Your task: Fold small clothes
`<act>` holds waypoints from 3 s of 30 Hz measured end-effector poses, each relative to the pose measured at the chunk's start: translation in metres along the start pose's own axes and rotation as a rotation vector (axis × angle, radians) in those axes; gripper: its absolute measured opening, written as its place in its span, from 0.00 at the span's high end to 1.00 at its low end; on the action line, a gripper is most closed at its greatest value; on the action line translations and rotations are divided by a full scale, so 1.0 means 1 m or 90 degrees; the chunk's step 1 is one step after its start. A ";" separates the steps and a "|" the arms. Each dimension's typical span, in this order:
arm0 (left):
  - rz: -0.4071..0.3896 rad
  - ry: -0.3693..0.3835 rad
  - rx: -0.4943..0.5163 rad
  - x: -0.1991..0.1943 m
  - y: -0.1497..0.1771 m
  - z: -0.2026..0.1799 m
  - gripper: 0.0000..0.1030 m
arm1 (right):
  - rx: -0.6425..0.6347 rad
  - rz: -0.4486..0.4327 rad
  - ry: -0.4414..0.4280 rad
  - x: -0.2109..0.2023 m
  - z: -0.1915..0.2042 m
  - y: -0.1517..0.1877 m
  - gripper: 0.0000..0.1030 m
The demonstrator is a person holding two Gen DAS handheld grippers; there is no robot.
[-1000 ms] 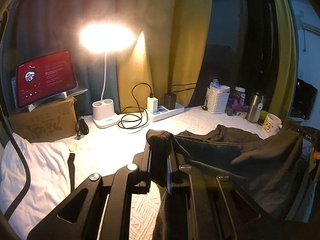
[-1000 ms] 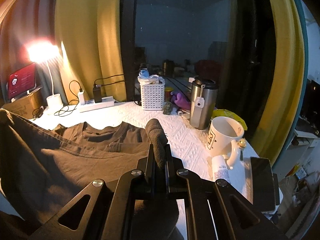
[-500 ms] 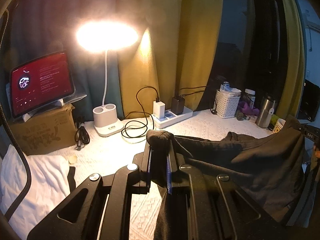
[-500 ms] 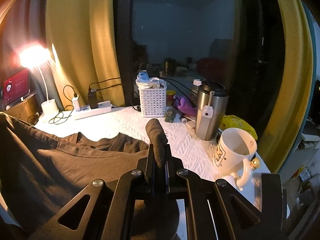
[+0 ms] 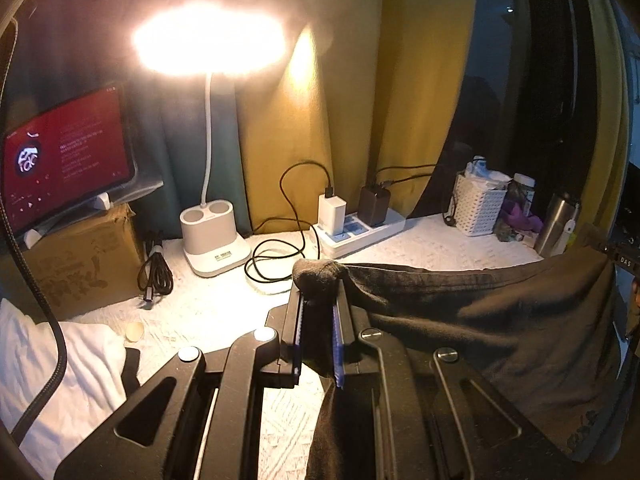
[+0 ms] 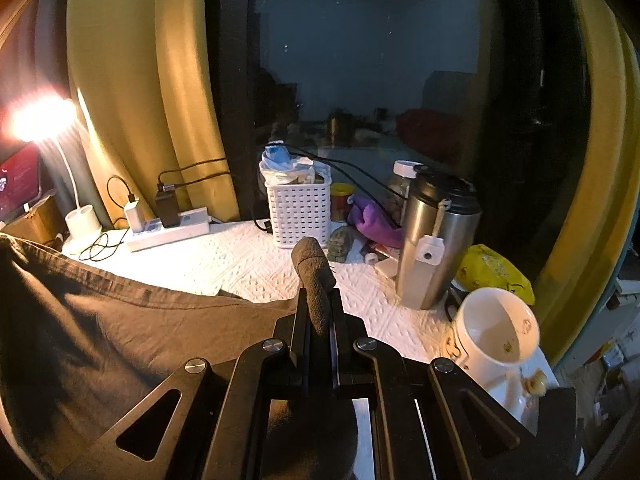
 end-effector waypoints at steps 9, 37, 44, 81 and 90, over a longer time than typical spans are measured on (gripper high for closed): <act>0.039 -0.016 0.013 0.036 0.004 0.005 0.90 | 0.001 0.018 -0.010 0.041 0.001 -0.004 0.94; 0.206 -0.042 -0.034 0.135 0.083 0.042 0.88 | -0.064 0.204 0.067 0.163 -0.008 0.057 0.55; 0.184 -0.068 -0.050 0.126 0.076 0.050 0.85 | -0.042 0.203 0.068 0.142 -0.023 0.062 0.43; 0.190 -0.009 -0.091 0.003 0.136 0.002 0.47 | 0.022 0.200 -0.029 0.022 -0.024 0.133 0.43; 0.180 0.044 -0.045 -0.018 0.149 -0.022 0.44 | 0.024 0.189 -0.026 -0.001 -0.014 0.141 0.43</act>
Point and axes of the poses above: each gripper's, at about its wrist camera, not at the fingertips, and x roughly the way its jaws point, z to its left, y to its underside, the point moved 6 cm from there along x, roughly the way its jaws point, and after that the axes turned 3 degrees about -z, right-handed, at the moved point
